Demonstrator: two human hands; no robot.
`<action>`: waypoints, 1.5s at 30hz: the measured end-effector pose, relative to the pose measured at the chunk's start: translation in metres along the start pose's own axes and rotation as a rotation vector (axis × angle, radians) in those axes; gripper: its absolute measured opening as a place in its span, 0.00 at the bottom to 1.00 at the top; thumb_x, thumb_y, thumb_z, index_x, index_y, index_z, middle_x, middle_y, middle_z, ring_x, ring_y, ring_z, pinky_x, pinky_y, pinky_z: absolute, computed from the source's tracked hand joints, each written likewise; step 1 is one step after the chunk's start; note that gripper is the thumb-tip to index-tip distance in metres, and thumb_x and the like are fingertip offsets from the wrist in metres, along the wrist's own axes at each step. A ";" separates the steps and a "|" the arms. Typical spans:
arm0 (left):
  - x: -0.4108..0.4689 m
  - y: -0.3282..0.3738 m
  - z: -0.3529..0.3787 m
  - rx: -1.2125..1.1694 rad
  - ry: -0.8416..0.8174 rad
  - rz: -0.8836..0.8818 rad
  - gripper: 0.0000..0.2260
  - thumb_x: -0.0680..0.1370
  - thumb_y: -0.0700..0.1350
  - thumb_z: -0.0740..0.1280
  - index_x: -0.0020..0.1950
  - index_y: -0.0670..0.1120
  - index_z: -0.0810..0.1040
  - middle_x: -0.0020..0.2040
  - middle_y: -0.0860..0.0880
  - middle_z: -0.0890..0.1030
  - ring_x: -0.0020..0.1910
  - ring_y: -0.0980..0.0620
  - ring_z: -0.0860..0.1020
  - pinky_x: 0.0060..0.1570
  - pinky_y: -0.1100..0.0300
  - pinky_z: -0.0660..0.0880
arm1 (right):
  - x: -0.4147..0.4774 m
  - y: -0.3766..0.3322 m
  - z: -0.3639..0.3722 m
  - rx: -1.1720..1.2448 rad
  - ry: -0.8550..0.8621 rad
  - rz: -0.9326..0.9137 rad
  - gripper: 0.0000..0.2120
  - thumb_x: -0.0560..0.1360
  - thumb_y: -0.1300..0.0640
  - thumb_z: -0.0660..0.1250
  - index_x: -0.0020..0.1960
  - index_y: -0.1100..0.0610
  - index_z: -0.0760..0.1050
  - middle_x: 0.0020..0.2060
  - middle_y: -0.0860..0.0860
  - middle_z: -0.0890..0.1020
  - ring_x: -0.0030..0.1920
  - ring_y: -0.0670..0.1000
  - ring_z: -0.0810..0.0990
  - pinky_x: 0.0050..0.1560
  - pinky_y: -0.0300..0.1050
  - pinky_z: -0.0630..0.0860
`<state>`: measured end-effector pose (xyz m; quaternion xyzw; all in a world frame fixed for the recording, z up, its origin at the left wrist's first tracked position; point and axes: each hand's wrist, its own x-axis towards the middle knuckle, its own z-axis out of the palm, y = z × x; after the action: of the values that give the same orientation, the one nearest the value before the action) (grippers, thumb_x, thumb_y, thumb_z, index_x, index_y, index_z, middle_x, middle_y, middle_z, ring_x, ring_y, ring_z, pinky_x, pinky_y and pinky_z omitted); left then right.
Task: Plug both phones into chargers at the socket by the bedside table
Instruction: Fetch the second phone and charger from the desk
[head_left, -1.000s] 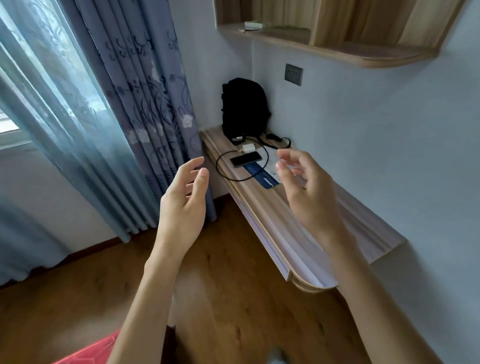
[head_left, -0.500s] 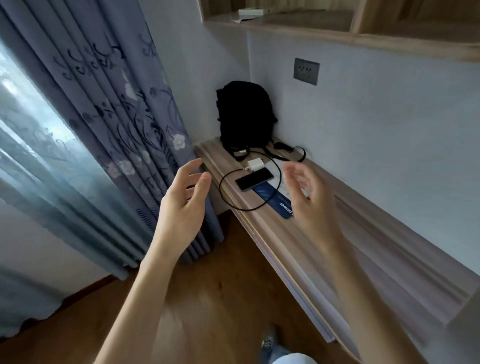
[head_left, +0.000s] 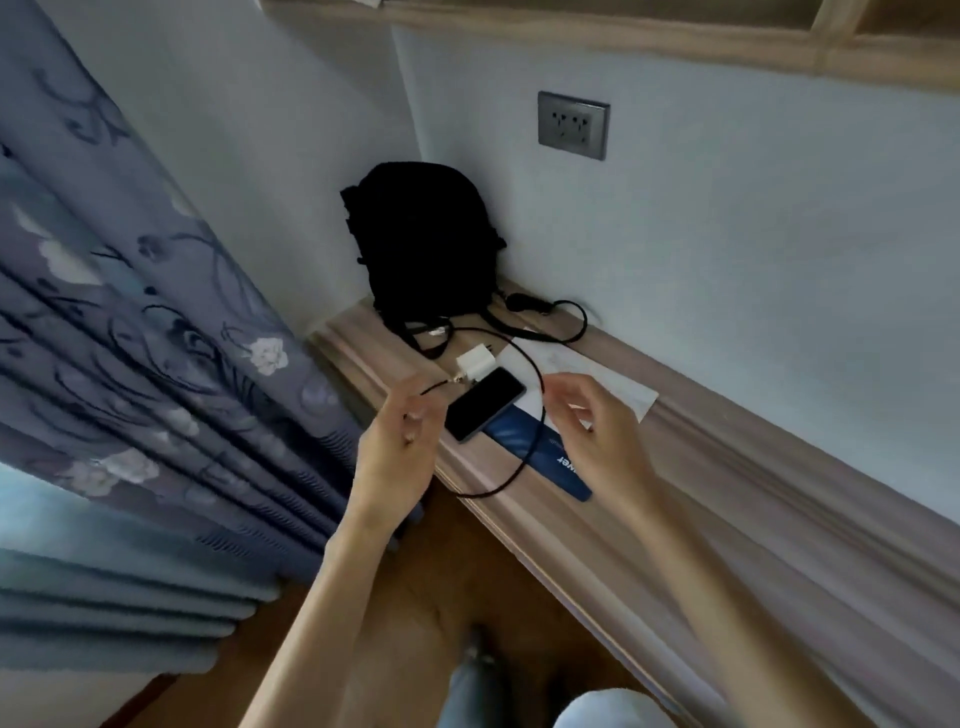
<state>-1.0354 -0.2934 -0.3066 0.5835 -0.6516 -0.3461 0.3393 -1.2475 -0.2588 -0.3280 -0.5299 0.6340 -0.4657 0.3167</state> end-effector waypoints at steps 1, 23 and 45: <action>0.015 -0.009 0.004 0.010 -0.037 -0.006 0.15 0.83 0.47 0.64 0.70 0.54 0.72 0.52 0.60 0.79 0.48 0.68 0.78 0.44 0.79 0.70 | 0.008 0.007 0.007 -0.018 0.004 0.027 0.14 0.82 0.53 0.62 0.66 0.55 0.76 0.58 0.45 0.82 0.58 0.41 0.79 0.54 0.25 0.71; 0.207 -0.152 0.124 0.590 -0.715 -0.021 0.38 0.77 0.53 0.72 0.79 0.39 0.58 0.76 0.35 0.64 0.74 0.37 0.65 0.70 0.45 0.68 | 0.092 0.140 0.157 -0.412 0.113 0.961 0.15 0.78 0.55 0.68 0.60 0.60 0.69 0.57 0.56 0.78 0.58 0.57 0.78 0.52 0.49 0.74; 0.273 -0.113 0.104 0.030 -0.896 -0.445 0.21 0.64 0.49 0.81 0.51 0.41 0.83 0.46 0.44 0.87 0.44 0.48 0.85 0.39 0.56 0.84 | 0.118 0.081 0.101 0.168 0.443 0.600 0.13 0.75 0.66 0.72 0.59 0.58 0.79 0.43 0.52 0.85 0.48 0.51 0.84 0.49 0.43 0.81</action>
<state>-1.0887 -0.5685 -0.4468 0.5071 -0.5981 -0.6172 -0.0644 -1.2157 -0.3982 -0.4286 -0.1795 0.7737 -0.5058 0.3367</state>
